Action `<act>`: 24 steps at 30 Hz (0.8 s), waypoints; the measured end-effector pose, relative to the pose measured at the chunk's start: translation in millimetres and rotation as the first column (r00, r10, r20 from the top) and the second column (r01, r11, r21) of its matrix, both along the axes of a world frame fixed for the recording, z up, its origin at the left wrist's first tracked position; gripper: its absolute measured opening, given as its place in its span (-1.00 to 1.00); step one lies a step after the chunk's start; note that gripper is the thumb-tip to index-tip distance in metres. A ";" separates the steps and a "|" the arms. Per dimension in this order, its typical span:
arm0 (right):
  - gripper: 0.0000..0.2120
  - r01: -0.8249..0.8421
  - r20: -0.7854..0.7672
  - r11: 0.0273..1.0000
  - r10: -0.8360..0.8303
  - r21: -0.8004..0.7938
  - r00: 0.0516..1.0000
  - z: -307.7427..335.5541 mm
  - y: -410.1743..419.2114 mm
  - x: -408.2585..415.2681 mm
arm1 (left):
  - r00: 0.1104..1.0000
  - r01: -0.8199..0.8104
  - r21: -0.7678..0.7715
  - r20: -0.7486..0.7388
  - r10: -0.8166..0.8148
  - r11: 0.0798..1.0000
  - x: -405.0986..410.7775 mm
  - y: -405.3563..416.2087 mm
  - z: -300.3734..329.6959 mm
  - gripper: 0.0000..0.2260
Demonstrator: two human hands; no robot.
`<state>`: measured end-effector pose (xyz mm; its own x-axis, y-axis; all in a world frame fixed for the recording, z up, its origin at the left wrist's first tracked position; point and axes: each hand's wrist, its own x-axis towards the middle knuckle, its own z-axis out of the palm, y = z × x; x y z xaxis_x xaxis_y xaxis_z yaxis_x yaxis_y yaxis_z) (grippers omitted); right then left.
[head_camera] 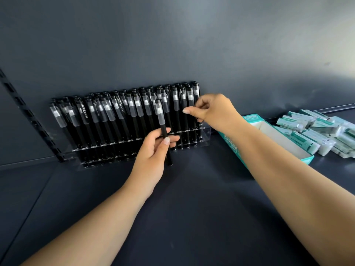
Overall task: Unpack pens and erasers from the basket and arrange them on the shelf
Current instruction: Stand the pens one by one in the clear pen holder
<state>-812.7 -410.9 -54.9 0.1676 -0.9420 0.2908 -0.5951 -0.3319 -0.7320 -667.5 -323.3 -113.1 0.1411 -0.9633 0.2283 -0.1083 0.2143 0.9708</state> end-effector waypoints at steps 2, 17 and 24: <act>-0.69 -0.006 -0.062 1.000 0.006 0.010 0.998 0.7 0.1 -1.7 | 1.000 -0.007 0.007 -0.015 0.008 1.000 0.7 -0.5 0.0 -0.80; -0.83 -0.351 0.051 0.931 0.347 0.106 0.936 56.8 44.8 -0.8 | 0.998 -0.051 -0.151 -0.033 0.046 0.987 -2.1 6.2 7.1 -0.70; -0.82 -0.443 0.067 0.869 0.440 0.221 0.896 36.5 43.4 12.4 | 0.997 0.075 -0.103 -0.029 -0.078 0.992 -4.5 9.0 8.1 -0.72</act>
